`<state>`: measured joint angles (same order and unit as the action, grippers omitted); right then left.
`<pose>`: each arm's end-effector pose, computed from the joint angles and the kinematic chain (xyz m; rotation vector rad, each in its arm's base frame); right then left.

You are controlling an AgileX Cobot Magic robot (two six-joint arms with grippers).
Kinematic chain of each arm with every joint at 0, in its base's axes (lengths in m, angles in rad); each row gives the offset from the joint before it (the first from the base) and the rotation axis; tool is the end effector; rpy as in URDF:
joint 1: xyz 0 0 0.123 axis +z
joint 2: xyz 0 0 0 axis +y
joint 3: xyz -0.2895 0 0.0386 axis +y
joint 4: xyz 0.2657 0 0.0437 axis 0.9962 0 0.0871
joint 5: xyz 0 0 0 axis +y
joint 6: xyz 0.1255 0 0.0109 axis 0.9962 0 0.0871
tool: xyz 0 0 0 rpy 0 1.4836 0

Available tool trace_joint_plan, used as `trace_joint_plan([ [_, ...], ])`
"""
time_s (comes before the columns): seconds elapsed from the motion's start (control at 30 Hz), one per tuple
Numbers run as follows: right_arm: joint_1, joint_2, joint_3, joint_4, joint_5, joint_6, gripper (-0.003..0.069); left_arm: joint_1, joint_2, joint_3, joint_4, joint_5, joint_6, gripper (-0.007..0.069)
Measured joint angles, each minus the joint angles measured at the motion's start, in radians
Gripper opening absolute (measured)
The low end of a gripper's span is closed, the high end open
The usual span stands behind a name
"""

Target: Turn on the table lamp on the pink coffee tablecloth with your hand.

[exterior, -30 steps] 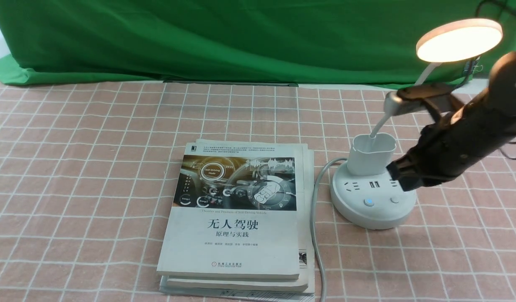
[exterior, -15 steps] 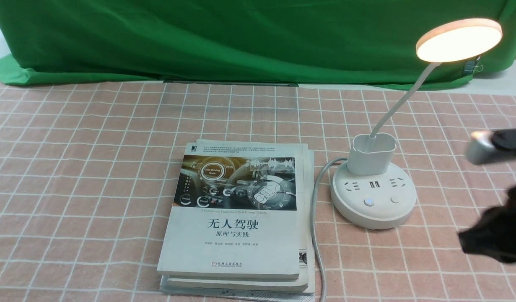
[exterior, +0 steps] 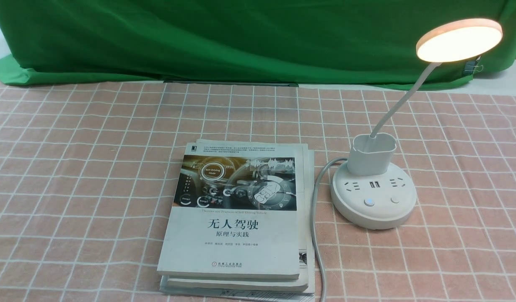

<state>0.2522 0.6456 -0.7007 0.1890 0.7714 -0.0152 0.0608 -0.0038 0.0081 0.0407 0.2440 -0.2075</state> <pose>0.1474 0.0550 0.3137 -0.2190 2.1961 0.3532 0.1003 0.0073 0.1828 -0.2049 1.7200 -0.0705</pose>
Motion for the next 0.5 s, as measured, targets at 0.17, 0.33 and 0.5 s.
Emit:
trace_joint_plan([
  [0.17, -0.04, -0.123, 0.094, 0.002, -0.185, -0.121, 0.0027, 0.0, 0.0, 0.0, 0.0, 0.0, 0.0, 0.0019],
  [0.33, -0.156, -0.374, 0.391, 0.003, -0.422, -0.202, 0.0027, 0.0, 0.0, 0.0, 0.0, 0.0, 0.001, 0.0019],
  [0.5, -0.19, -0.565, 0.656, -0.004, -0.587, -0.213, 0.0028, 0.0, 0.0, 0.0, 0.0, 0.0, 0.001, 0.0019],
])
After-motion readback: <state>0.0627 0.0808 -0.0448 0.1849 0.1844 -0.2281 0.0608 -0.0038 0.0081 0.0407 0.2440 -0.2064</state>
